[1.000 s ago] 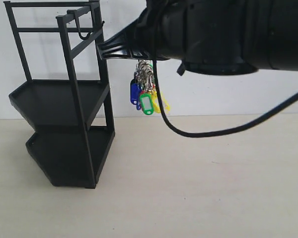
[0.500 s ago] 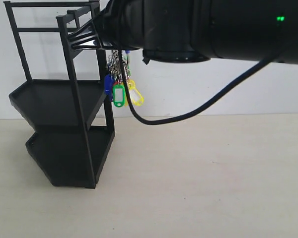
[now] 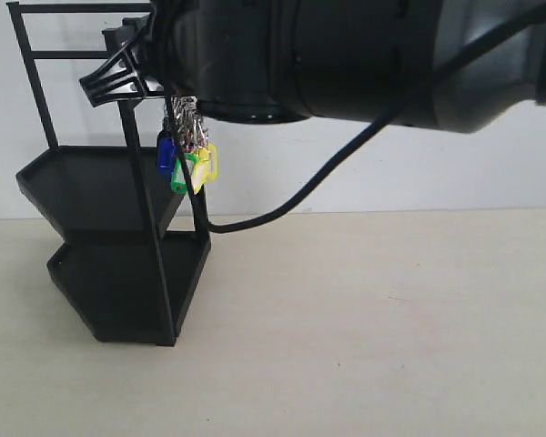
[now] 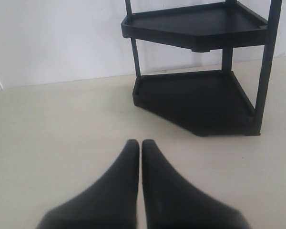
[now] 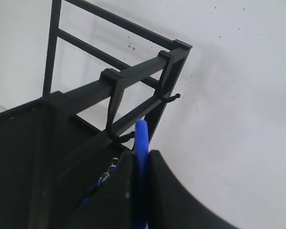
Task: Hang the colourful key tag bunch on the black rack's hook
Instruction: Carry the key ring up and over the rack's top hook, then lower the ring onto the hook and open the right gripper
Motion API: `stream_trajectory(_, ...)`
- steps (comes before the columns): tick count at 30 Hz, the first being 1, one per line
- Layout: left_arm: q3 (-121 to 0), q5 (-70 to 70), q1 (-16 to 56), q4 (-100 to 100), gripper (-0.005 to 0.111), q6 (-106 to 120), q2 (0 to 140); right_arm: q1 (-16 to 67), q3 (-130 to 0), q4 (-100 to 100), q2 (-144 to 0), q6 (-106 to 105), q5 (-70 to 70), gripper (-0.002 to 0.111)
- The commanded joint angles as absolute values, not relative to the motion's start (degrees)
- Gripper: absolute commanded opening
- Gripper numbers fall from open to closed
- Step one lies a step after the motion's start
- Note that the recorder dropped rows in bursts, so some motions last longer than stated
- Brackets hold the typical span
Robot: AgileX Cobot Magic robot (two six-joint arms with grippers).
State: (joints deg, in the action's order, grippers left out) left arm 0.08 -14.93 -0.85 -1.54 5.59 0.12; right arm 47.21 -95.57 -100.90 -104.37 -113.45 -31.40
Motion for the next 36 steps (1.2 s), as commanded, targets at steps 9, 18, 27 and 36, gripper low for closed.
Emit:
stream_trajectory(9,0.0,-14.6,-0.8,-1.3,0.004,5.6,0.0,48.5,-100.1,-99.9,-107.5,-116.4,-34.7,0.0)
stream_trajectory(18,0.0,-14.6,-0.8,-1.3,0.004,5.6,0.0,48.5,-100.1,-99.9,-107.5,-115.9,-33.6,0.0)
stream_trajectory(27,0.0,-14.6,-0.8,-1.3,0.004,5.6,0.0,48.5,-100.1,-99.9,-107.5,-114.4,-34.4,0.0)
stream_trajectory(36,0.0,-14.6,-0.8,-1.3,0.004,5.6,0.0,48.5,-100.1,-99.9,-107.5,-113.2,-32.0,0.0)
